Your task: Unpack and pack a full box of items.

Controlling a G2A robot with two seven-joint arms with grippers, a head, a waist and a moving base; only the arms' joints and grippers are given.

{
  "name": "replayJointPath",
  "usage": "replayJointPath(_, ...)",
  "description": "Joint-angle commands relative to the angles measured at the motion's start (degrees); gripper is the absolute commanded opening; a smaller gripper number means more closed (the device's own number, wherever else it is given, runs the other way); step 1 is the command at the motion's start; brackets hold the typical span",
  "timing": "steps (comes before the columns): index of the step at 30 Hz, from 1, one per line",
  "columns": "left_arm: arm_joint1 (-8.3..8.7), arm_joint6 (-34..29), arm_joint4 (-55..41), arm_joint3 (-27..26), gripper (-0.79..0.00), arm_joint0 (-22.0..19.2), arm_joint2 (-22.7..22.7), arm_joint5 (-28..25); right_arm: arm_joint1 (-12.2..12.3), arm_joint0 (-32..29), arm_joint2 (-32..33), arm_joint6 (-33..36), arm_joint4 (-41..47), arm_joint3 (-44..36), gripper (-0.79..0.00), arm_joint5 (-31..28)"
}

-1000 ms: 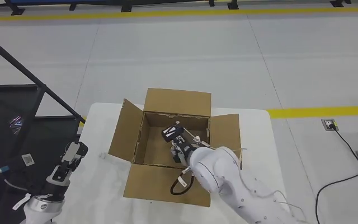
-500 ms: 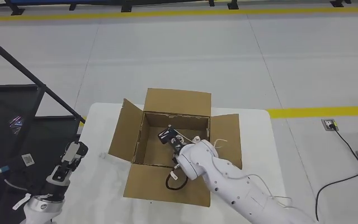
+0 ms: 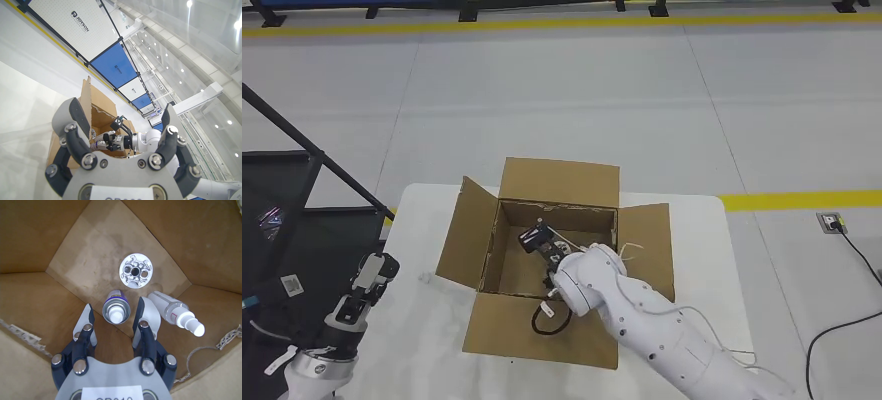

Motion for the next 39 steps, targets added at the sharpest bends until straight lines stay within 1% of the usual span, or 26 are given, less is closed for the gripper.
replayJointPath(1, 0.03, 1.32, 1.73, -0.25, 0.0, 0.06, -0.28, 0.55, 0.61, -1.54, 2.31, -0.17, 0.5, -4.5, -0.277, -0.56)
replayJointPath(2, 0.07, 1.67, 3.07, -0.23, 0.0, 0.2, -0.4, 1.44, 1.08, -2.73, 3.79, -0.5, 0.27, -7.43, -0.271, -0.71)
replayJointPath(3, 0.13, 2.08, 5.37, -0.26, 0.0, 0.16, -0.58, 3.36, 1.64, -4.28, 5.45, -1.24, -0.63, -10.72, -0.283, -0.37)
replayJointPath(5, 0.23, 3.05, 10.02, -0.61, 0.0, -0.6, 0.15, 5.99, 2.76, -8.11, 8.8, -2.24, -2.2, -18.01, -0.268, -0.06)
replayJointPath(7, 0.33, 2.85, 12.75, -0.16, 0.0, -1.5, 1.65, 7.14, 3.78, -12.23, 12.33, -3.11, -2.92, -25.05, -0.24, -0.42)
replayJointPath(8, 0.42, 2.57, 14.57, 0.18, 0.0, -2.09, 2.19, 7.62, 4.23, -14.18, 14.05, -3.65, -3.09, -28.36, -0.209, -0.85)
replayJointPath(10, 0.58, 2.37, 18.58, 0.69, 0.0, -3.18, 3.7, 8.12, 4.95, -17.9, 17.28, -4.67, -2.56, -34.19, 0.0, -1.86)
replayJointPath(15, 0.83, 2.17, 25.92, 1.94, 0.0, -5.85, 8.07, 7.78, 6.26, -25.29, 24.78, -6.87, -0.21, -44.79, 0.0, -4.55)
replayJointPath(16, 0.82, 2.17, 25.99, 2.17, 0.0, -6.29, 9.04, 7.7, 6.47, -26.58, 26.34, -7.18, 0.64, -46.34, 0.0, -5.1)
replayJointPath(19, 0.89, 1.42, 25.72, 2.34, 0.0, -7.6, 10.64, 7.78, 7.03, -30.06, 32.4, -8.63, 4.75, -49.89, 0.0, -5.97)
replayJointPath(21, 0.98, 0.7, 26.54, 2.53, 0.0, -8.4, 11.66, 7.88, 7.34, -31.89, 37.43, -9.1, 9.9, -51.1, 0.0, -6.51)
replayJointPath(24, 1.09, -0.54, 27.5, 2.9, 0.0, -9.73, 13.41, 8.01, 7.89, -33.5, 46.22, -8.19, 18.46, -50.7, 0.0, -7.85)
replayJointPath(26, 1.14, -1.03, 28.09, 2.96, 0.0, -10.43, 14.56, 8.18, 8.3, -34.09, 51.6, -6.61, 23.94, -48.96, 0.0, -8.89)
replayJointPath(29, 1.19, -1.69, 28.7, 2.81, 0.0, -11.06, 16.24, 8.36, 9.08, -33.69, 58.96, -2.9, 29.51, -44.16, 0.0, -9.67)
replayJointPath(31, 1.22, -2.24, 28.3, 2.84, 0.0, -11.46, 17.19, 8.54, 9.62, -32.72, 62.12, -0.12, 32.22, -39.41, 0.0, -10.34)
replayJointPath(34, 1.29, -3.28, 28.24, 3.23, 0.0, -12.27, 18.39, 8.92, 10.39, -29.81, 64.56, 2.32, 33.24, -30.6, 0.0, -9.34)
replayJointPath(39, 1.39, -4.79, 28.98, 4.75, 0.0, -13.86, 20.73, 9.73, 11.33, -23.64, 62.59, 8.1, 36.19, -16.8, 0.0, -10.7)
